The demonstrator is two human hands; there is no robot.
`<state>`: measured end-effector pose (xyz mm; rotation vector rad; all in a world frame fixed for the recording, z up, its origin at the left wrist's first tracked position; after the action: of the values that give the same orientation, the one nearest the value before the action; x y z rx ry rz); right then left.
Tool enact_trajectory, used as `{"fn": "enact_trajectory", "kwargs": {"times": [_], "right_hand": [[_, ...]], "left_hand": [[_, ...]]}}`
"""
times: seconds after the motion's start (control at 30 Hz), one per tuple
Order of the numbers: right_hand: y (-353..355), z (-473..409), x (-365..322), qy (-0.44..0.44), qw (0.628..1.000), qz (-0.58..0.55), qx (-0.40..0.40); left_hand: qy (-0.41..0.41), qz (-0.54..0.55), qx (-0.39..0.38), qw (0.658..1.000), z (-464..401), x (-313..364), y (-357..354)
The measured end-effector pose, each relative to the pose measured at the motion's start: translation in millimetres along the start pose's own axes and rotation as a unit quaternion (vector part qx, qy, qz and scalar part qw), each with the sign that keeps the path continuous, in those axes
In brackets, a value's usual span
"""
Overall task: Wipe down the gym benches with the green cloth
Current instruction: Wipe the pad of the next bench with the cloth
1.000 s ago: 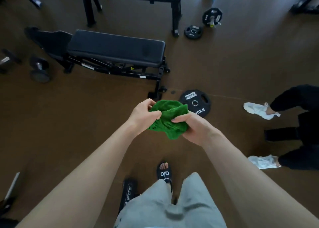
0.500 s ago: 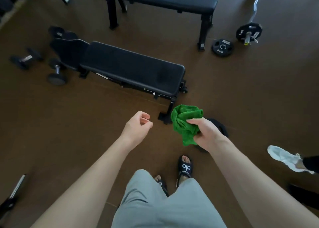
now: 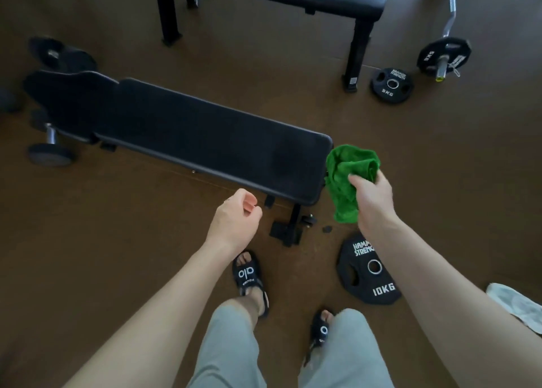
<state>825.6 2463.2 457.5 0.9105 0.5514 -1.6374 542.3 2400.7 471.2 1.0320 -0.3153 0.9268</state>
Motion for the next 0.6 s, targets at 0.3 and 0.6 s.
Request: {"fn": "enact_trajectory", "kwargs": {"times": [0.3, 0.6], "right_hand": [[-112, -120, 117, 0.281, 0.745, 0.577, -0.182], [-162, -195, 167, 0.362, 0.689, 0.626, -0.048]], "left_hand": [[-0.081, -0.063, 0.084, 0.991, -165, -61, -61], [-0.285, -0.168, 0.310, 0.891, -248, -86, -124]]}}
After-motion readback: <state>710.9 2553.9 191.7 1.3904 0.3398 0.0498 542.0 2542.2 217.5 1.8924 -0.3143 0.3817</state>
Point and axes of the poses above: each hand's wrist, its own z-axis away from the middle knuckle, its own y-axis out of the back of the hand, x = y × z, the point moved 9 cm from there along -z, towards the middle knuckle, and after that the axes turned 2 degrees about -x, right-handed, at the moved point
